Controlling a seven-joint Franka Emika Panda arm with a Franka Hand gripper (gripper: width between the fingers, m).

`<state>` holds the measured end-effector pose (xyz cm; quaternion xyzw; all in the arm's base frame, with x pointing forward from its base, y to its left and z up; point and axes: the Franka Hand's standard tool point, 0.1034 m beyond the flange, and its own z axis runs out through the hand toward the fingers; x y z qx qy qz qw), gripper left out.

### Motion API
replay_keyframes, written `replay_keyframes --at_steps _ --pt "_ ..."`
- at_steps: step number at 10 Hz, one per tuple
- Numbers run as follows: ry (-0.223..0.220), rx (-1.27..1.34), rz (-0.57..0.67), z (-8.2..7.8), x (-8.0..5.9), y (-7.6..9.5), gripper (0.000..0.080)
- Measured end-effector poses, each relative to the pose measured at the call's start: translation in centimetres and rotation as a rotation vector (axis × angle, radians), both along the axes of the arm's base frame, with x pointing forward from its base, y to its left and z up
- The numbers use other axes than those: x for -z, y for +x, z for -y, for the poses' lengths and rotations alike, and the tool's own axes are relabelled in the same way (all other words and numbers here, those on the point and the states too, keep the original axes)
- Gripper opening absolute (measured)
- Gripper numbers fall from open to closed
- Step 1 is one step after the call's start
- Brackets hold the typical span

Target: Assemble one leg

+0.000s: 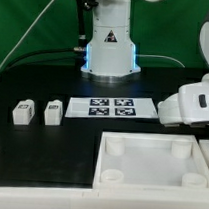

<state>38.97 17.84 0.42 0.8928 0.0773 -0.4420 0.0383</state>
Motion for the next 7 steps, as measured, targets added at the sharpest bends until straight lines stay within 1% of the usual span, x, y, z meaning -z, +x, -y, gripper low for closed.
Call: replay_keyframes --at_steps 1,2,4,5,6,7 --pt "0.000 -0.001 0.000 0.0 -0.2 0.0 0.0294" --pt "-0.001 -0.002 0.003 0.0 -0.7 0.2 0.0294" --pt "-0.003 -0.006 0.016 0.2 -2.4 0.3 0.0294" --pt "-0.009 -0.008 0.028 0.4 -4.4 0.6 0.0294" --pt "-0.011 -0.011 0.056 0.5 -7.1 1.1 0.0294" --pt "-0.014 -0.012 0.061 0.7 -8.7 1.2 0.0294"
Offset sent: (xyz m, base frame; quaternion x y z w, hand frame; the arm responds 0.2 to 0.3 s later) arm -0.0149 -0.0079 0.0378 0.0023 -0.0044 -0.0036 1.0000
